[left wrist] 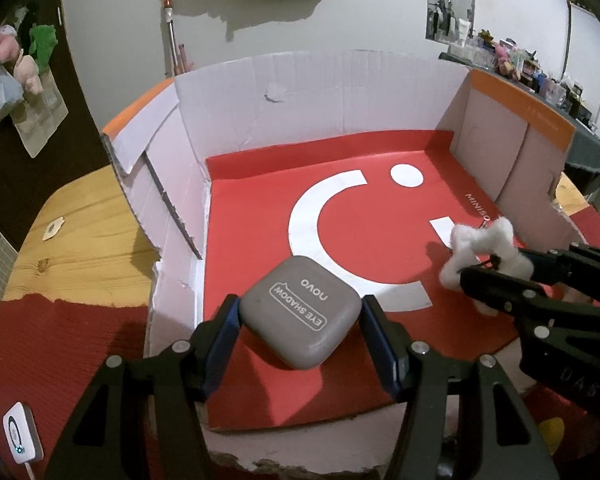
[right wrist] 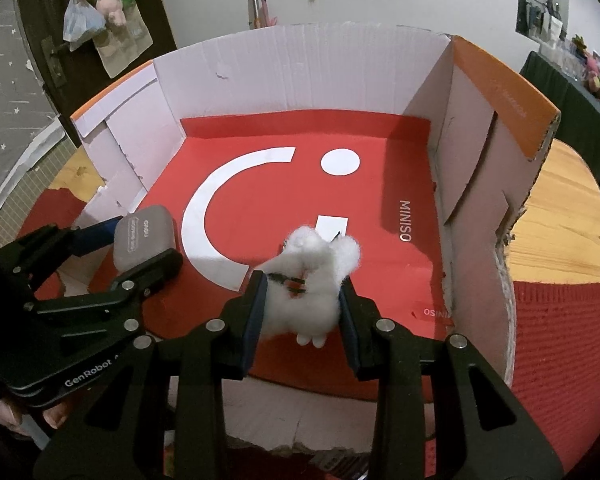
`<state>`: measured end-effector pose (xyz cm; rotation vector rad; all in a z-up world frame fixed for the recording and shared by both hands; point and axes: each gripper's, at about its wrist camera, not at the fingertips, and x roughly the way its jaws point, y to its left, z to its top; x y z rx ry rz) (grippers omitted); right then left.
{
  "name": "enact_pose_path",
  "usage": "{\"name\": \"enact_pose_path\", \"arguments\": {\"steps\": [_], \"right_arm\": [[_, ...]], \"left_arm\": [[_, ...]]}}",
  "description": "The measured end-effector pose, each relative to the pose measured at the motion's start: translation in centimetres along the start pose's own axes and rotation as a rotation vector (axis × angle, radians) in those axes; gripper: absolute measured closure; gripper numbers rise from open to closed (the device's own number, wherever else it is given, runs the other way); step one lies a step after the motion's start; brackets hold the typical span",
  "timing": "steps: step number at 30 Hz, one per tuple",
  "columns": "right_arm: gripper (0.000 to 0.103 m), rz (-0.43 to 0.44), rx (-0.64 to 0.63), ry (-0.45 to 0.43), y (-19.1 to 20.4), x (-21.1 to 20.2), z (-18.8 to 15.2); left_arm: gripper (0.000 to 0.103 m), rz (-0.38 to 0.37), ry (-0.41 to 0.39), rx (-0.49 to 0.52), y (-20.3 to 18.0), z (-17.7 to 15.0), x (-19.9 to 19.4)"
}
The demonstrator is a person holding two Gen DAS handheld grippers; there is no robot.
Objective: Organize objects
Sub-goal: 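Lift both held items and carry them over the cardboard box, then lower the compact into the box and open the left gripper while the right releases the cotton star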
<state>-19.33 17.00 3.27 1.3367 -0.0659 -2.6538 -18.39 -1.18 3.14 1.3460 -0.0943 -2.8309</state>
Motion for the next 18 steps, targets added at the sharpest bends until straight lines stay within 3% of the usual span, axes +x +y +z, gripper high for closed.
{"name": "enact_pose_path", "arguments": {"steps": [18], "right_arm": [[0.068, -0.032, -0.031, 0.018, 0.23, 0.46, -0.28]], "left_arm": [[0.041, 0.063, 0.014, 0.023, -0.65, -0.22, 0.67]]}}
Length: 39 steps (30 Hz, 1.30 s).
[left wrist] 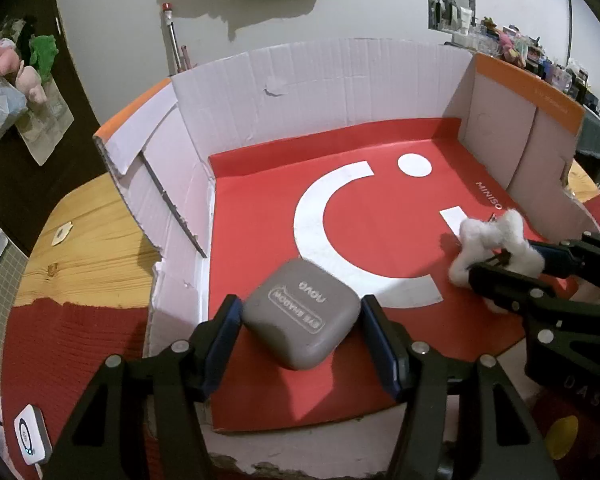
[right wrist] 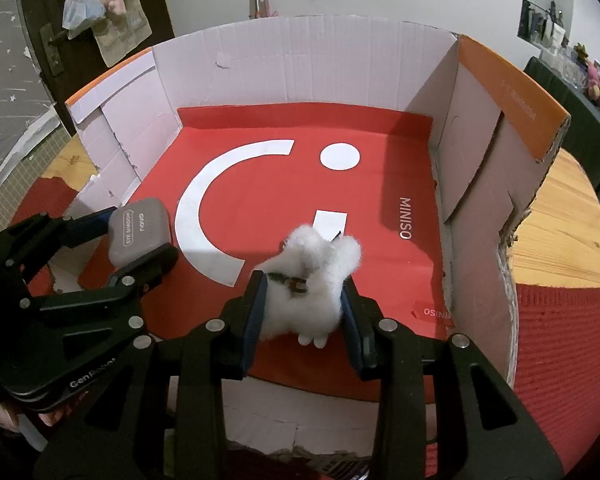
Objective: Organize objects
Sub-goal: 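Lower the compact into the box and open the left gripper while the right releases the cotton star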
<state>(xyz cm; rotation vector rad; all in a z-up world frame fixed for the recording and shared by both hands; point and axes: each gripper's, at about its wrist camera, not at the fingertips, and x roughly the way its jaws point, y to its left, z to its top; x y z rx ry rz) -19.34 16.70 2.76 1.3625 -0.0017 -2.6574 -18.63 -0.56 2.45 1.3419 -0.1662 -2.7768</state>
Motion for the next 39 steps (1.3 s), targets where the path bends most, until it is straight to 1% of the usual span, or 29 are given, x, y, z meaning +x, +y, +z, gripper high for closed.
{"name": "enact_pose_path", "arguments": {"steps": [14, 17, 20, 22, 26, 28, 30, 34, 39], "right_arm": [[0.068, 0.002, 0.000, -0.001, 0.0, 0.0, 0.1], [0.067, 0.013, 0.005, -0.003, -0.1, -0.2, 0.2], [0.061, 0.016, 0.013, -0.010, -0.2, -0.5, 0.2], [0.053, 0.013, 0.015, -0.016, -0.3, -0.7, 0.2], [0.053, 0.016, 0.018, -0.025, -0.4, -1.1, 0.2], [0.053, 0.016, 0.019, -0.026, -0.4, -1.2, 0.2], [0.052, 0.016, 0.019, -0.028, -0.4, -1.3, 0.2], [0.048, 0.018, 0.016, -0.036, -0.3, -1.7, 0.1], [0.046, 0.014, 0.012, -0.049, -0.1, -2.4, -0.2]], "left_arm": [[0.039, -0.014, -0.005, -0.013, 0.1, 0.0, -0.2], [0.039, -0.028, -0.005, -0.022, 0.3, 0.1, -0.3], [0.039, -0.048, -0.005, -0.037, 0.7, 0.2, -0.5], [0.037, -0.052, -0.008, -0.038, 0.7, 0.1, -0.6], [0.034, -0.052, -0.019, -0.037, 0.7, 0.2, -1.0], [0.028, -0.044, -0.033, -0.034, 0.7, 0.2, -1.3], [0.025, -0.036, -0.043, -0.032, 0.7, 0.2, -1.6], [0.024, -0.032, -0.049, -0.034, 0.8, 0.2, -2.0], [0.023, -0.027, -0.061, -0.040, 0.9, 0.0, -2.7]]}}
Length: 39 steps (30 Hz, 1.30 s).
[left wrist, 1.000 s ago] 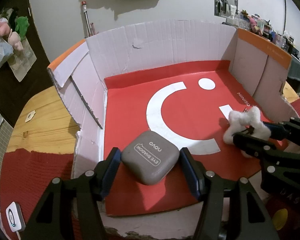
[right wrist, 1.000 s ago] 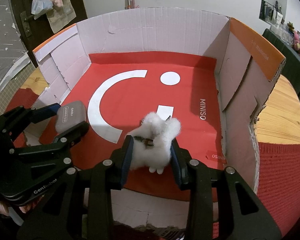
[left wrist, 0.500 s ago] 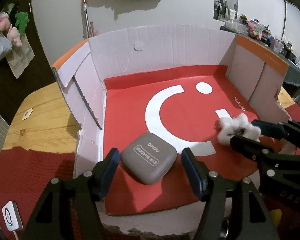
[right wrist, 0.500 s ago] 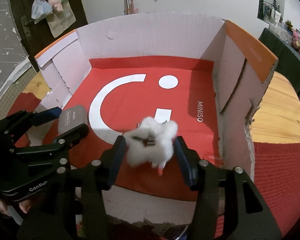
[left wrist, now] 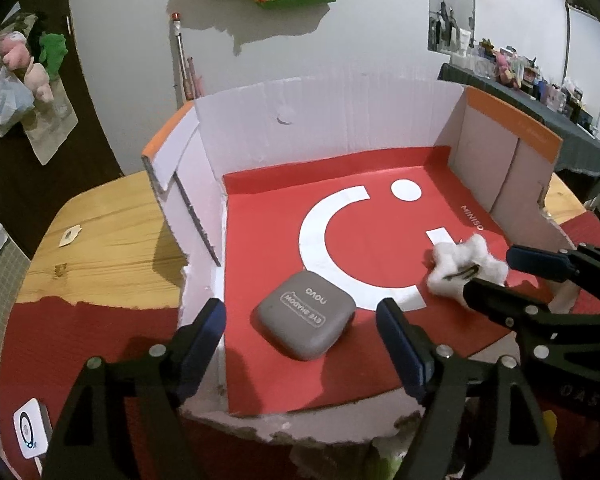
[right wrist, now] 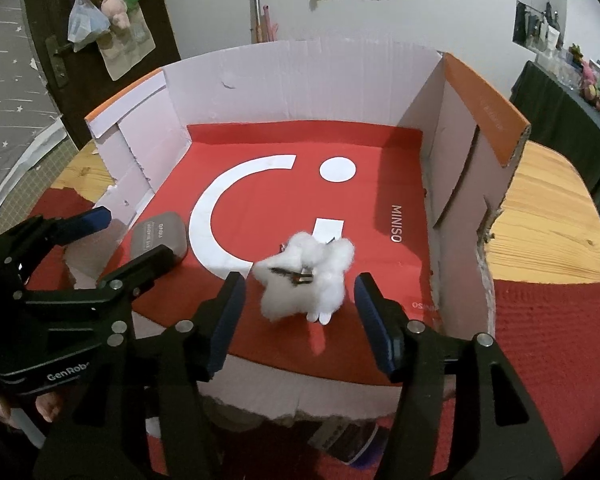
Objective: Organize objects
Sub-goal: 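Lower the compact into the box and open the left gripper while the right releases the cotton star, then withdraw both grippers from the box back toward the scattered items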
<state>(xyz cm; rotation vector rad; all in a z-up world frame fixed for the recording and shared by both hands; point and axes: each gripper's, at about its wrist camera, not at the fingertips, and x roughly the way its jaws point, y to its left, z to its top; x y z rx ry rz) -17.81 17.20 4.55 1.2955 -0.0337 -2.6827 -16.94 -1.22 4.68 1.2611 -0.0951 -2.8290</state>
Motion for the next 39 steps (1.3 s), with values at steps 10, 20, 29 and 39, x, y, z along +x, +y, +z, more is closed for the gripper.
{"name": "enact_pose_path", "arguments": {"steps": [10, 20, 29, 39], "right_arm": [[0.032, -0.023, 0.002, -0.047, 0.0, -2.2, -0.5], [0.018, -0.028, -0.001, -0.067, 0.1, -3.9, -1.4], [0.009, -0.037, 0.005, -0.087, 0.3, -5.5, -2.5], [0.004, -0.048, -0.001, -0.101, 0.8, -7.1, -3.7]], "left_arm": [[0.014, 0.017, -0.032, -0.009, 0.2, -0.5, -1.9], [0.005, 0.047, -0.066, -0.005, 0.3, -1.4, -3.9], [0.001, 0.044, -0.083, -0.005, 0.3, -2.3, -5.3], [0.000, 0.045, -0.086, -0.009, 0.3, -3.7, -6.5]]}}
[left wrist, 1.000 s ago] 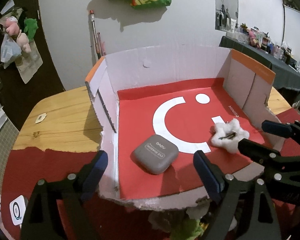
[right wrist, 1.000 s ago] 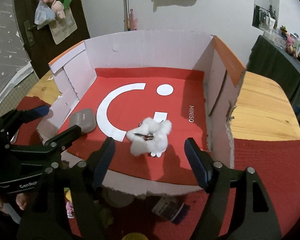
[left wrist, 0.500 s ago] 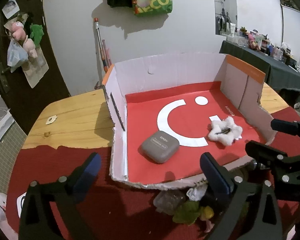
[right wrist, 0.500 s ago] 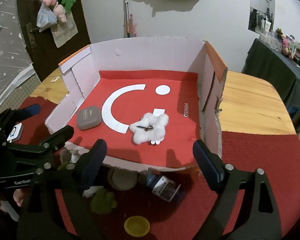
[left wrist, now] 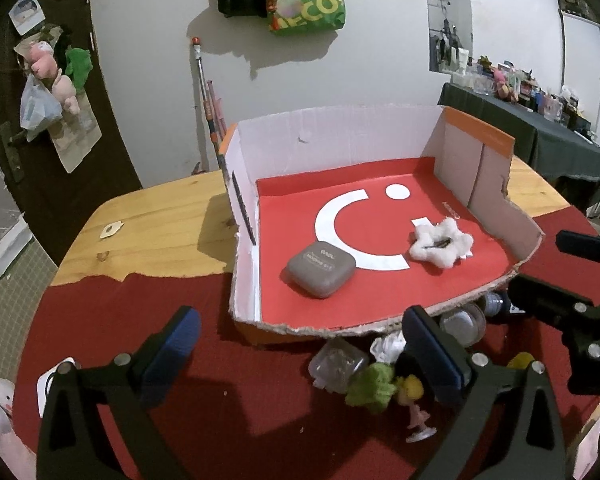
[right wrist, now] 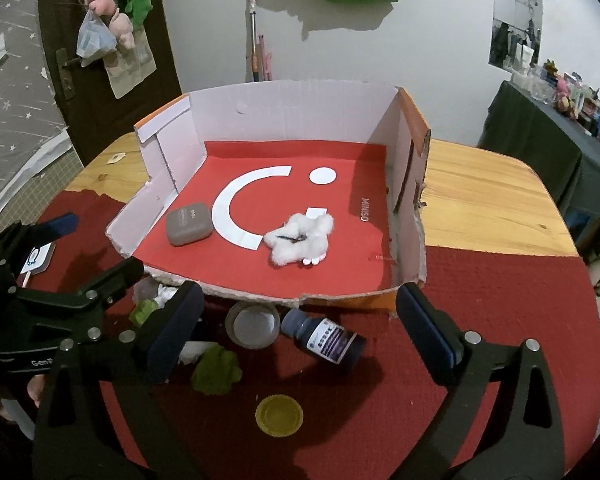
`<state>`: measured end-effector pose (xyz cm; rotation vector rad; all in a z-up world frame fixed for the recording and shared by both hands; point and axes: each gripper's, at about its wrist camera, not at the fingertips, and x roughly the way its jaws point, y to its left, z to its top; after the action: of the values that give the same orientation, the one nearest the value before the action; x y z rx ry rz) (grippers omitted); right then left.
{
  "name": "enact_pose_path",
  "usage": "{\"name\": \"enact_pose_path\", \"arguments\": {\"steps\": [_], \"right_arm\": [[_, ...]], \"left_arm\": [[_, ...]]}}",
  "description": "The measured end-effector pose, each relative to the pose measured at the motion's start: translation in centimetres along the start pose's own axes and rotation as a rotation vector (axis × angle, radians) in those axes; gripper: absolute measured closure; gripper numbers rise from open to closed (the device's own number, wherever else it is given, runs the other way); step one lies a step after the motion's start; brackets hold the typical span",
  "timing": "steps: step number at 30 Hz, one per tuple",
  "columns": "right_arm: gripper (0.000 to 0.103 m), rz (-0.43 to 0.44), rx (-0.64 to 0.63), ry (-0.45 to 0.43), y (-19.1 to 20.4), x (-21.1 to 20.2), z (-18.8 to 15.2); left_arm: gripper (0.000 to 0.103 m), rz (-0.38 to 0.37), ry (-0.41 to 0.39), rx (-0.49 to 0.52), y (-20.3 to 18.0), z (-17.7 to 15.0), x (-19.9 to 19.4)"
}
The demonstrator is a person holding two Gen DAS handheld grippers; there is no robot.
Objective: Organize objects
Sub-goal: 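Withdraw both grippers from the box back toward the scattered items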
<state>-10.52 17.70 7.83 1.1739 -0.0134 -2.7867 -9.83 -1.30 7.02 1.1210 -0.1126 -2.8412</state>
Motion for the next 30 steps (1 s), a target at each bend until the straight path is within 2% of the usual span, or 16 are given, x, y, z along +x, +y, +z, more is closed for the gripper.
{"name": "enact_pose_path", "arguments": {"steps": [3, 15, 23, 26, 30], "right_arm": [[0.001, -0.005, -0.004, -0.005, 0.2, -0.4, -0.3], [0.001, -0.013, -0.001, -0.015, 0.4, -1.7, -1.4], [0.001, -0.018, 0.002, -0.016, 0.3, -2.3, -2.7], [0.001, -0.024, 0.006, -0.018, 0.2, -2.7, -3.4], [0.015, -0.023, 0.003, -0.006, 0.1, -2.9, -4.4]], "left_arm": [[0.000, -0.009, 0.005, -0.011, 0.2, -0.4, -0.2], [0.000, -0.003, 0.012, -0.027, 0.5, -1.8, -1.1], [0.000, -0.036, 0.023, -0.042, 0.5, -3.1, -1.5], [0.008, -0.060, 0.022, -0.048, 0.5, -3.7, -1.7], [0.018, -0.094, 0.037, -0.052, 0.2, -4.4, -1.8]]}}
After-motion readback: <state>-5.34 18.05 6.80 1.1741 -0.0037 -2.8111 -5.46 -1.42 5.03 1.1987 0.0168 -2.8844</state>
